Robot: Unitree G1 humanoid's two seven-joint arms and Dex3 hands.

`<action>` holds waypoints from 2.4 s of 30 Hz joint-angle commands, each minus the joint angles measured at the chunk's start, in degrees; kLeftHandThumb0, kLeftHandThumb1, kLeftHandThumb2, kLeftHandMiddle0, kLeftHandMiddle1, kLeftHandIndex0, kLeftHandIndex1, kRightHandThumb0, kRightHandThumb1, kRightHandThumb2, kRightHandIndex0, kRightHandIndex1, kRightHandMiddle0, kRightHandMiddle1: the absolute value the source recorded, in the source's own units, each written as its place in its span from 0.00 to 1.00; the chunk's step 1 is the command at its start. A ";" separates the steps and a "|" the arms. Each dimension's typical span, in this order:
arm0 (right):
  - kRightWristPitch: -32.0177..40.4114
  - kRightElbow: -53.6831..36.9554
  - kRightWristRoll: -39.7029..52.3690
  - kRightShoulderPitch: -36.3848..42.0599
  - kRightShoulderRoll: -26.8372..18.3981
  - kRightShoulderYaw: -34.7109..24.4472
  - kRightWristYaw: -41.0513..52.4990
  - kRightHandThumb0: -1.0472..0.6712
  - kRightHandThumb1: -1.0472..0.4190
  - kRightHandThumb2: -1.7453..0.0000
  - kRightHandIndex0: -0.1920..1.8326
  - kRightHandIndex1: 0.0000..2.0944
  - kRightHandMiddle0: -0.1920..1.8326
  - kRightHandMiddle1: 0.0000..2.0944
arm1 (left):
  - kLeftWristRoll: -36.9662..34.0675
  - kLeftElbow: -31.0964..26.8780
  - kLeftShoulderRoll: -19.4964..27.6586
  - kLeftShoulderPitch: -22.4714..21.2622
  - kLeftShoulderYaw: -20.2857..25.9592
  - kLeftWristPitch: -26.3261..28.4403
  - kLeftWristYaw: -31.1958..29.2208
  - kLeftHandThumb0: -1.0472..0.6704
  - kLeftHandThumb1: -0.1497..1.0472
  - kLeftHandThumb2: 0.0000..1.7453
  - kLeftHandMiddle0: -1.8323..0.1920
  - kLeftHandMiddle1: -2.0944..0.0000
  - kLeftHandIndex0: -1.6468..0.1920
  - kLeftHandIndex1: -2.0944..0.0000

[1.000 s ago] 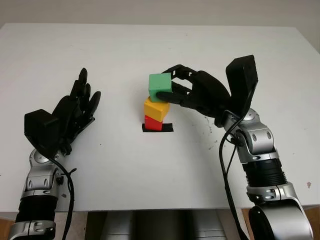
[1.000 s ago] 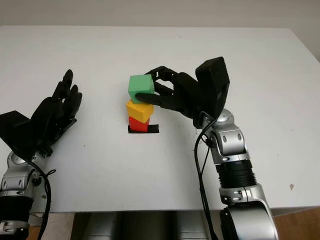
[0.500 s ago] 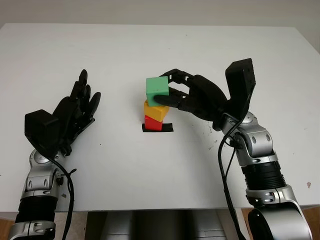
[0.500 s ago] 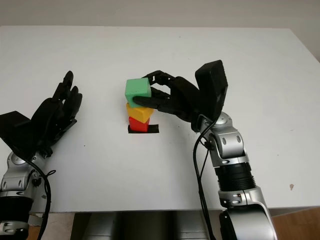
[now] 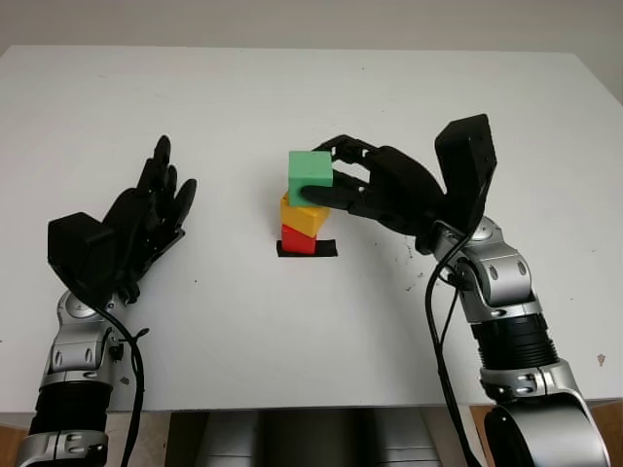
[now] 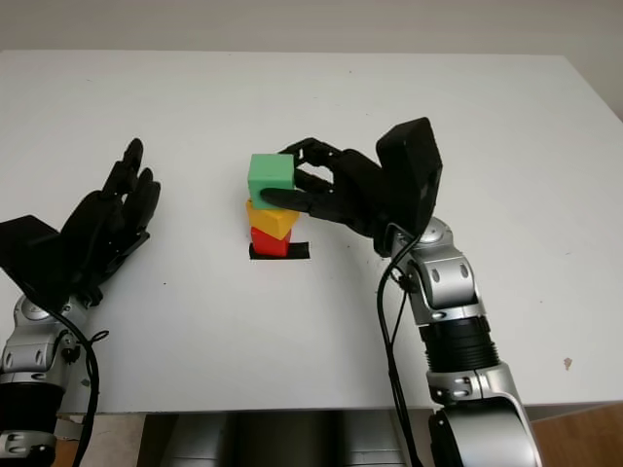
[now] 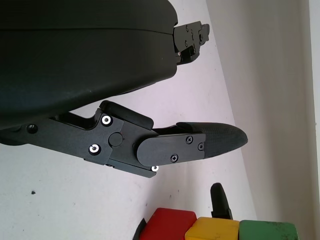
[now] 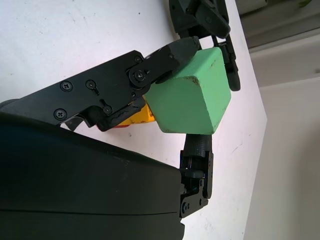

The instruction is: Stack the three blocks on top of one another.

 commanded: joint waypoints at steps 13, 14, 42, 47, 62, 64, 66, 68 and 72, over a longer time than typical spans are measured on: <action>1.67 -3.29 1.10 1.18 -0.04 -0.16 -0.03 0.29 0.08 0.97 0.13 0.01 0.10 0.58 | -0.46 -0.81 0.37 0.44 0.03 0.16 -0.51 0.18 1.00 0.28 1.00 1.00 1.00 1.00; 2.12 -3.66 1.58 1.24 -0.12 -0.30 0.31 0.27 0.08 0.97 0.11 0.01 0.08 0.53 | -0.24 -0.88 0.40 0.49 -0.04 0.12 -0.36 0.18 1.00 0.28 1.00 1.00 1.00 1.00; -19.97 -4.46 2.41 4.65 -0.91 -3.39 4.84 0.07 0.00 0.67 0.00 0.00 0.00 0.00 | 0.21 -0.98 0.06 0.75 -0.10 -0.30 0.63 0.18 1.00 0.29 1.00 1.00 1.00 1.00; -25.18 1.16 1.01 4.25 1.50 -6.33 -4.29 0.09 0.00 0.58 0.00 0.00 0.00 0.00 | 0.68 -0.89 0.14 0.79 -0.48 -0.35 0.99 0.17 1.00 0.29 1.00 1.00 1.00 1.00; -30.16 15.60 -1.66 4.03 0.77 -8.52 -10.43 0.11 0.00 0.56 0.00 0.00 0.00 0.00 | -1.12 0.61 -0.79 -0.27 -0.23 -2.22 0.10 0.16 1.00 0.31 1.00 1.00 1.00 1.00; -29.22 17.02 -1.50 3.94 0.66 -8.62 -10.20 0.11 0.00 0.56 0.00 0.00 0.00 0.00 | -1.21 0.67 -0.90 -0.49 -0.32 -2.24 0.26 0.16 1.00 0.31 1.00 1.00 1.00 1.00; -28.25 18.56 -1.28 3.73 1.00 -8.97 -10.84 0.13 0.00 0.58 0.00 0.00 0.00 0.00 | -1.03 0.72 -0.96 -0.74 -0.54 -2.15 0.42 0.16 1.00 0.31 1.00 1.00 1.00 1.00; -28.30 19.98 -1.46 3.66 1.49 -9.09 -11.95 0.14 0.00 0.58 0.00 0.00 0.00 0.00 | -0.86 0.73 -0.95 -0.89 -0.73 -1.97 0.49 0.15 1.00 0.32 1.00 1.00 1.00 1.00; -27.72 21.13 -1.30 3.83 2.18 -9.05 -13.06 0.15 0.00 0.58 0.00 0.00 0.00 0.00 | -0.82 0.56 -1.06 -1.01 -0.76 -1.92 0.93 0.15 1.00 0.31 1.00 1.00 1.00 1.00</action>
